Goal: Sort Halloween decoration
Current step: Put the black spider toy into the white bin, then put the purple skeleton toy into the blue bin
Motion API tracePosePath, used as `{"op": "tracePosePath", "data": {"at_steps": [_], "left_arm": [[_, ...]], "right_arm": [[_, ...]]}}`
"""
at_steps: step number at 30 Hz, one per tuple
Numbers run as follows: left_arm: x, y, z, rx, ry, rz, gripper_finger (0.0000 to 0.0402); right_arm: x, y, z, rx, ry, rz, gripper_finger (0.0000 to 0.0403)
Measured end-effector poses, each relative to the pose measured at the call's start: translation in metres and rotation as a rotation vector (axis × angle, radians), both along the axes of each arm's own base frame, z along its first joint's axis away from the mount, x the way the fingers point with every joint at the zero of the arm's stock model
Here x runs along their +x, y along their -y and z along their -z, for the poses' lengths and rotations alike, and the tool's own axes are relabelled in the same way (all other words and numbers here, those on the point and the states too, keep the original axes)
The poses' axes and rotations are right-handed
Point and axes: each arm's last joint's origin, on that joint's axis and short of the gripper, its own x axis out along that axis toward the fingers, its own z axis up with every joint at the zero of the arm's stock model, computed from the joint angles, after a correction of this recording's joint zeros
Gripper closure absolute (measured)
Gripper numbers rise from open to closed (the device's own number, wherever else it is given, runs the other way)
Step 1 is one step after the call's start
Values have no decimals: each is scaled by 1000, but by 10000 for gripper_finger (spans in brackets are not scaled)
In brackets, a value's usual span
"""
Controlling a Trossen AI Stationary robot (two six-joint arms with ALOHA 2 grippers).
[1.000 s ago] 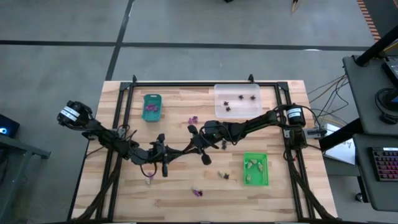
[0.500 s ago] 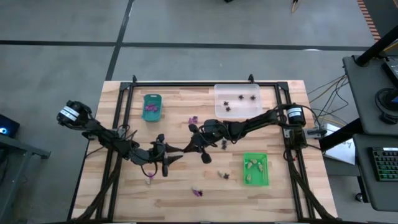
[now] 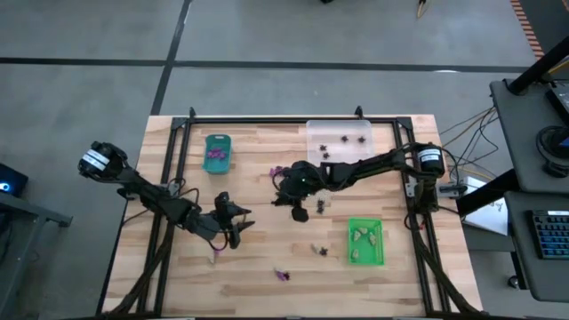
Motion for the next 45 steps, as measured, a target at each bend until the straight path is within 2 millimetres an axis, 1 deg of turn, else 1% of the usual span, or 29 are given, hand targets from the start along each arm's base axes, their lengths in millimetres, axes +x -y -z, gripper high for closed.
{"op": "tracePosePath", "data": {"at_steps": [6,8,11,13,15,16,18,21,23,25,29,33,36,41,45], "left_arm": [[-1,-1,2,-7,-15,-10,224],[-1,-1,2,-11,-14,-12,224],[-1,-1,2,-15,-13,-14,224],[-1,-1,2,-16,-13,-15,224],[-1,-1,2,-16,-13,-17,224],[-1,-1,2,-16,-13,-19,224],[0,-2,2,-15,-13,-22,224],[0,-3,2,-15,-12,-28,224],[0,-3,2,-16,-11,-30,224],[0,-3,2,-16,-11,-30,224],[0,-3,2,-16,-10,-30,224],[1,-3,0,-18,-6,-30,224],[3,-2,-2,-11,0,-24,224],[5,-1,-4,-2,3,-17,224],[8,1,-8,17,10,-6,224]], "right_arm": [[-3,10,-3,-21,-17,48,394],[-6,14,-4,-60,-37,96,394],[-17,27,-13,-252,-128,300,394],[-25,39,-26,-393,-199,459,394],[-35,51,-42,-459,-258,586,394],[-40,58,-50,-455,-288,625,394],[-50,74,-61,-390,-337,687,394],[-68,101,-65,-230,-454,785,394],[-78,119,-61,-127,-508,829,394],[-83,133,-55,-69,-509,832,394],[-89,152,-40,18,-539,806,384],[-91,161,-35,29,-540,823,356],[-90,162,-33,31,-542,822,327],[-87,164,-40,28,-515,825,282],[-83,162,-50,27,-482,814,261]]}}
